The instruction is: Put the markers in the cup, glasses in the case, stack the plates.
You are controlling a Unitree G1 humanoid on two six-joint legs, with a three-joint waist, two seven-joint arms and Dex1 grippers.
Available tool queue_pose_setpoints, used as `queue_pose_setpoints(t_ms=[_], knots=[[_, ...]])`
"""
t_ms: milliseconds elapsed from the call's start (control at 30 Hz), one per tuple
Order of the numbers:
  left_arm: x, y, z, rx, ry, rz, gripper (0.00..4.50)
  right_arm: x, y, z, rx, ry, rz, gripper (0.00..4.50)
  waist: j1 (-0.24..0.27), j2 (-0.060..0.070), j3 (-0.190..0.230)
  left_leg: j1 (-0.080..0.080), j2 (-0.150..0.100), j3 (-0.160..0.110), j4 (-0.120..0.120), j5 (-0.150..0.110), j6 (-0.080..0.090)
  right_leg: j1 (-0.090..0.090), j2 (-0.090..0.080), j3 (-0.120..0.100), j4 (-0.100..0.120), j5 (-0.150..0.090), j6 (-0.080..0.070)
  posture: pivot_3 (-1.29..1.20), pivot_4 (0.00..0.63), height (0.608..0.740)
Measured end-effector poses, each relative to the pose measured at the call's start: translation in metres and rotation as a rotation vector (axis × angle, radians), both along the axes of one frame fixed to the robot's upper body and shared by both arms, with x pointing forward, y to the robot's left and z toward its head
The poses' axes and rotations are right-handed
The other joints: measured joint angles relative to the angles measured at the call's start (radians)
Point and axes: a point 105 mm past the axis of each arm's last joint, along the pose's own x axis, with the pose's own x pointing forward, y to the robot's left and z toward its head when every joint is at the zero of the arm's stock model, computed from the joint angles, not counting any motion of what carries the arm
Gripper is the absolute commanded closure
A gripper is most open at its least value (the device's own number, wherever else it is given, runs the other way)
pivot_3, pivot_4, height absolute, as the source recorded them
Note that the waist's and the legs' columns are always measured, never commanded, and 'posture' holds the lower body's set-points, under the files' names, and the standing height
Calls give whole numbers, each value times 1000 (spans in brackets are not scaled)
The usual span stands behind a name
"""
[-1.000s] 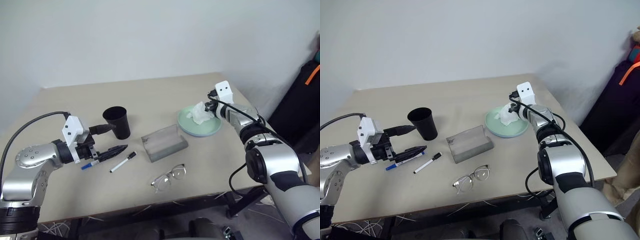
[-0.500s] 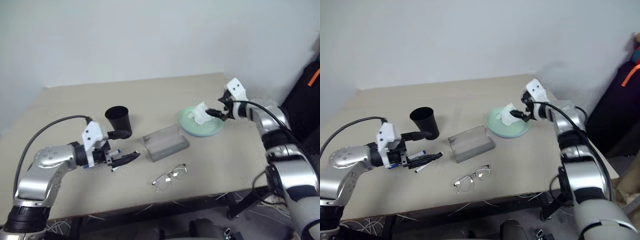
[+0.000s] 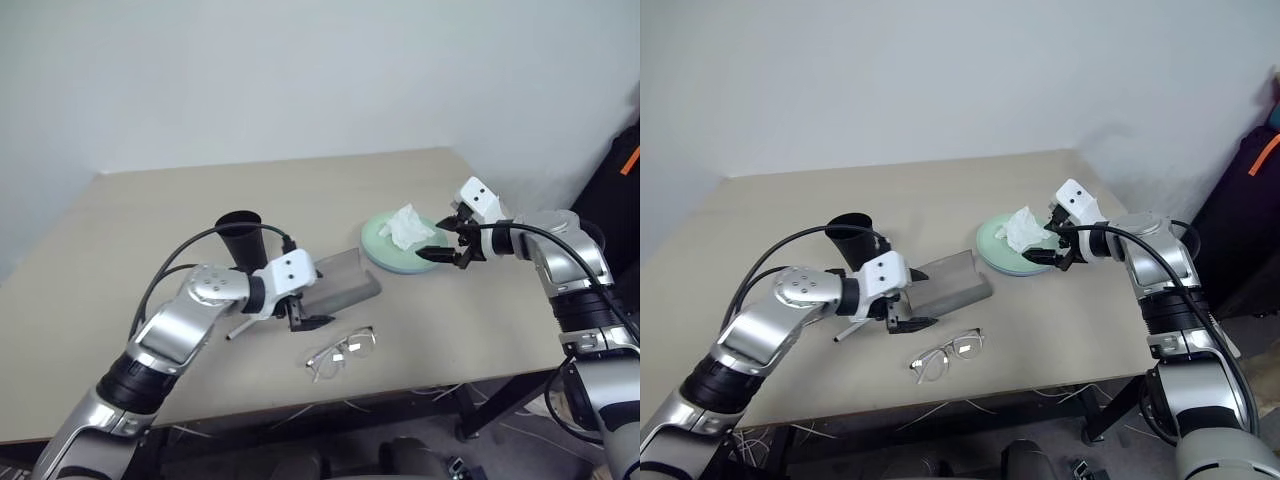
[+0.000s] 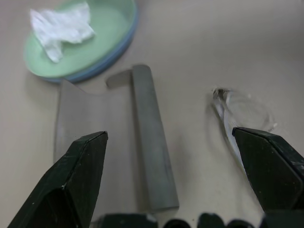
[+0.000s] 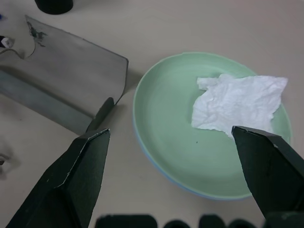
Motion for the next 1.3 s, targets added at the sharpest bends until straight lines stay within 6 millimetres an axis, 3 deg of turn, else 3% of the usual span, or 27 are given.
queue_pose_setpoints(t_ms=[233, 467, 733, 1133, 1233, 1300], knots=[[-1, -16, 1, 103, 11, -21, 0, -1, 1, -1, 3, 15, -8, 67, 0, 0, 0, -1, -1, 0, -1, 0, 0, 0, 0, 2, -1, 0, 0, 0, 0, 732], [-18, -32, -3, 157, 80, -59, 0, -3, 5, 0, -2, 22, 4, 67, 1, -1, 1, -1, -1, 0, 0, 0, 0, 0, 0, 2, -1, 0, 0, 0, 0, 732], [-34, -37, -10, 200, 156, -61, 0, -6, 2, -2, -1, 34, 0, 67, -1, -1, 1, -1, -1, -1, 0, 0, 0, 0, 0, 2, -1, 0, 0, 0, 0, 732], [-40, -39, -27, 257, 190, -52, 0, -7, 2, -3, -4, 36, -9, 67, 2, -1, 1, -1, -2, -1, 1, 0, 0, 0, 0, 3, -1, 0, 0, 0, 0, 732], [-38, -40, -30, 254, 194, -43, 584, -7, 2, -3, -5, 35, -13, 29, 3, -1, 1, -1, -2, -1, 1, 0, 0, 1, 0, 3, -1, 0, 0, 0, 0, 732], [-36, -41, -31, 256, 195, -36, 1253, -7, 2, -3, -5, 34, -14, 29, 2, -1, 1, -1, -2, -1, 1, 0, 1, 1, 0, 3, -1, 0, 0, 0, 0, 732]])
